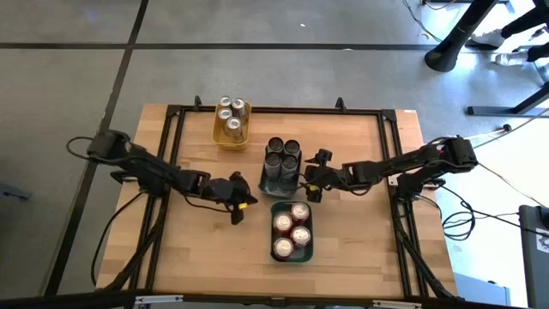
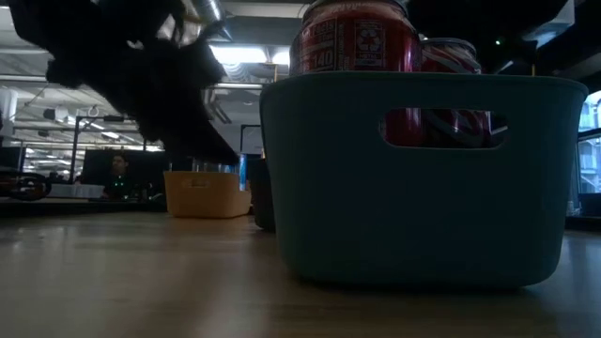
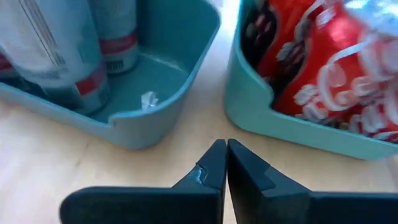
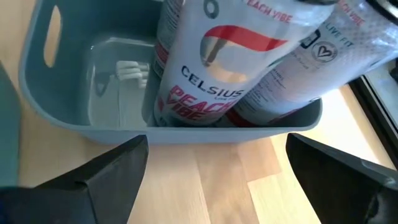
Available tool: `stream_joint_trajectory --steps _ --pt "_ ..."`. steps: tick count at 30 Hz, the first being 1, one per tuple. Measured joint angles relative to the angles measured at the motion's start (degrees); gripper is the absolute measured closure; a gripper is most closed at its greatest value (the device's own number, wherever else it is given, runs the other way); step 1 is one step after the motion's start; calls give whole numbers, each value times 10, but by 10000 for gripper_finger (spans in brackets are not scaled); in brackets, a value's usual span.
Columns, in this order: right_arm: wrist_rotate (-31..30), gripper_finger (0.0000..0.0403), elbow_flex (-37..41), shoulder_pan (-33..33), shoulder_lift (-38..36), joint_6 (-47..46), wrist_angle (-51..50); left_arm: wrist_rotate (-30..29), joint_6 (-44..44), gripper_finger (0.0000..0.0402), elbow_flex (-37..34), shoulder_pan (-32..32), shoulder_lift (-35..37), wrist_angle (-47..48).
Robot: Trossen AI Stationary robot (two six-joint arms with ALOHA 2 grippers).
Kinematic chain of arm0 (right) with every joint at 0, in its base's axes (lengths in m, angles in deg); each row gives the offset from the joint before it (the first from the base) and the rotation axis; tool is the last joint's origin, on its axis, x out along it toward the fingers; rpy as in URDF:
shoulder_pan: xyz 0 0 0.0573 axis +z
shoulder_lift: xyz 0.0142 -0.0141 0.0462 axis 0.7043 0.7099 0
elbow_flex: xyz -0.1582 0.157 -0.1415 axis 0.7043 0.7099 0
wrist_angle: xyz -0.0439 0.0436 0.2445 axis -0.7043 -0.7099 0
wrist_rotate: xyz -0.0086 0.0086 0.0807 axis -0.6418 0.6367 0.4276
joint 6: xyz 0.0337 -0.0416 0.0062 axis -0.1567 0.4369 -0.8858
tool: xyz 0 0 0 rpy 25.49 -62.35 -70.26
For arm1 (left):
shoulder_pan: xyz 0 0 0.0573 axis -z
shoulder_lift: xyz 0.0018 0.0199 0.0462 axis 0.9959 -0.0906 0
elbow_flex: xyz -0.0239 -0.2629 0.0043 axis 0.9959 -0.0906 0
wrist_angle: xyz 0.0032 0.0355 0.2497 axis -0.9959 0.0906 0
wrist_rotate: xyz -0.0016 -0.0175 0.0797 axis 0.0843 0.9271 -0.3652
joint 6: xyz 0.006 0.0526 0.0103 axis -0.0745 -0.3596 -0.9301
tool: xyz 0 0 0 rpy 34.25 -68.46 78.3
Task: Sort soda cans
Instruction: Move the dark green bin to the top beside the yellow bin
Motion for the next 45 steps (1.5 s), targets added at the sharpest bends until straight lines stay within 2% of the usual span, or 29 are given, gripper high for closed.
stream_joint_trajectory --steps 9,16,20,23,26,29,37,45 --pt "-5 22 0 0 0 1 0 -1 -12 400 18 -21 -165 -182" --pt "-11 22 0 0 0 2 -7 -13 -44 398 59 -60 -223 -195" --pt "-63 22 0 -2 0 2 -23 -18 -63 400 68 -83 -229 -192" --pt "-72 22 0 -22 0 -8 -55 -22 -71 397 70 -102 -229 -192" --pt "-50 22 1 -57 0 -20 -81 -22 -73 398 70 -119 -229 -190" --pt "-10 22 17 -98 0 -11 -55 -22 -87 400 70 -132 -229 -191" --pt "194 22 89 -199 1 0 122 -22 -104 399 70 -167 -229 -191" --pt "211 22 104 -256 12 43 211 -25 -107 397 71 -182 -229 -195"
